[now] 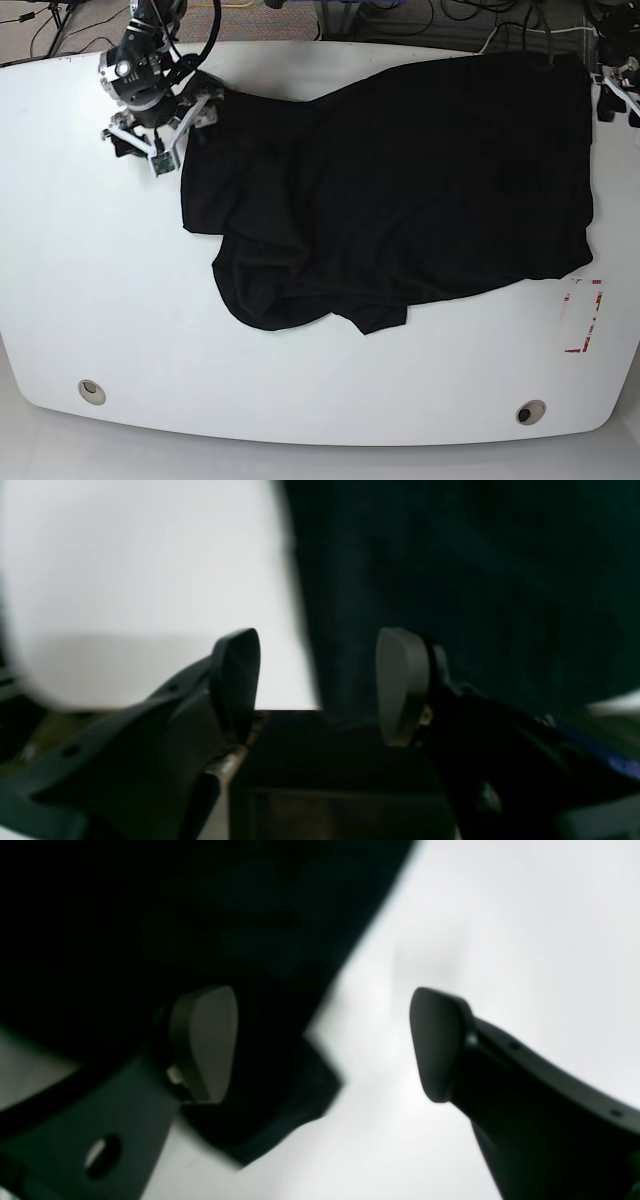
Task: Layout the t-shirt on the table in an organized manner, then fold the t-shirt properly
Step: 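Move the right gripper along the shirt edge and grasp a new corner, then grasp the shirt edge with the left gripper opposite the right gripper, then lift the shirt with both grippers and pull it back across the table, then hold the shirt with the right gripper and regrasp its hem with the left gripper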
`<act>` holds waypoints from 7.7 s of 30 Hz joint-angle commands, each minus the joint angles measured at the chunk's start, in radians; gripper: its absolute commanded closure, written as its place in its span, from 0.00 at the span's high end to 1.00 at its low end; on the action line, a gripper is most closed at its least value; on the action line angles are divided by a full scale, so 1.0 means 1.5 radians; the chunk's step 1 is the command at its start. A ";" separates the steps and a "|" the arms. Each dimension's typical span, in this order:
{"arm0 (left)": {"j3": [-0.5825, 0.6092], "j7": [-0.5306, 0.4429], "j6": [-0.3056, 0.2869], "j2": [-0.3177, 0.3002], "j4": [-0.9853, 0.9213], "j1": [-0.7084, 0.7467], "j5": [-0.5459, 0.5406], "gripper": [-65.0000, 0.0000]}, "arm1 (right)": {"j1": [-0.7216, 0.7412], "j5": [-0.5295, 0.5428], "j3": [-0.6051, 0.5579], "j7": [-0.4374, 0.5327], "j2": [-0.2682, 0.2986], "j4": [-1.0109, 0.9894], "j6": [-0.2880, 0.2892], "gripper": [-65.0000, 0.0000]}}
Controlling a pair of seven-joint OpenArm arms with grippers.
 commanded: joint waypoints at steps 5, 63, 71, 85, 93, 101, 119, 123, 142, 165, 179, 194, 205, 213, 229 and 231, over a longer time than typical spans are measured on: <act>-0.032 -0.015 0.001 -0.020 0.016 -0.136 -0.005 0.51 | 0.127 0.013 0.000 0.020 0.008 -0.011 -0.002 0.80; 0.118 -0.015 0.001 -0.018 -0.188 -0.531 0.202 0.51 | 0.607 0.006 -0.004 0.347 0.064 -0.924 -0.008 0.78; 0.117 -0.019 0.004 -0.017 -0.276 -0.537 0.203 0.51 | 0.602 0.006 -0.004 0.348 0.064 -0.924 -0.006 0.38; 0.124 -0.131 0.004 -0.039 -0.508 -0.586 0.203 0.51 | 0.602 0.006 -0.004 0.344 0.066 -0.922 -0.007 0.00; 0.179 -0.214 0.039 -0.057 -0.640 -0.634 0.240 0.57 | 0.602 0.006 -0.004 0.344 0.066 -0.922 -0.007 0.00; 0.229 -0.241 0.053 -0.058 -0.717 -0.648 0.248 0.68 | 0.602 0.006 -0.004 0.344 0.066 -0.922 -0.007 0.00; 0.268 -0.221 0.052 -0.021 -0.721 -0.634 0.246 0.46 | 0.602 0.011 -0.003 0.343 0.066 -0.921 -0.007 0.00; 0.268 -0.221 0.051 -0.020 -0.721 -0.634 0.246 0.06 | 0.602 0.011 -0.003 0.342 0.067 -0.920 -0.005 0.00; 0.210 -0.098 -0.057 -0.013 -0.430 -0.625 0.245 0.00 | 0.497 0.012 -0.004 0.143 0.050 -0.528 0.001 0.00; 0.227 -0.019 -0.056 0.039 -0.185 -0.790 0.245 0.00 | 0.663 0.006 -0.030 0.007 0.103 -0.429 0.018 0.00; 0.238 0.062 -0.055 0.035 -0.166 -1.105 0.250 0.01 | 0.954 0.013 -0.176 -0.096 0.197 -0.368 0.018 0.00; 0.279 0.067 -0.055 0.038 -0.160 -1.124 0.246 0.01 | 1.030 0.012 -0.227 -0.158 0.234 -0.326 0.018 0.00; 0.274 0.055 -0.061 0.040 -0.123 -0.899 0.230 0.01 | 0.724 0.013 -0.147 -0.160 0.231 -0.140 0.018 0.00; 0.244 -0.013 -0.061 0.040 -0.077 -0.634 0.173 0.01 | 0.459 0.013 -0.047 -0.072 0.166 -0.097 0.018 0.00; 0.213 -0.161 -0.061 0.040 -0.107 -0.276 0.142 0.01 | 0.145 0.014 0.016 0.083 0.094 -0.134 0.018 0.00; 0.213 -0.170 -0.061 0.040 -0.120 -0.264 0.142 0.01 | 0.129 0.014 0.016 0.084 0.093 -0.134 0.018 0.00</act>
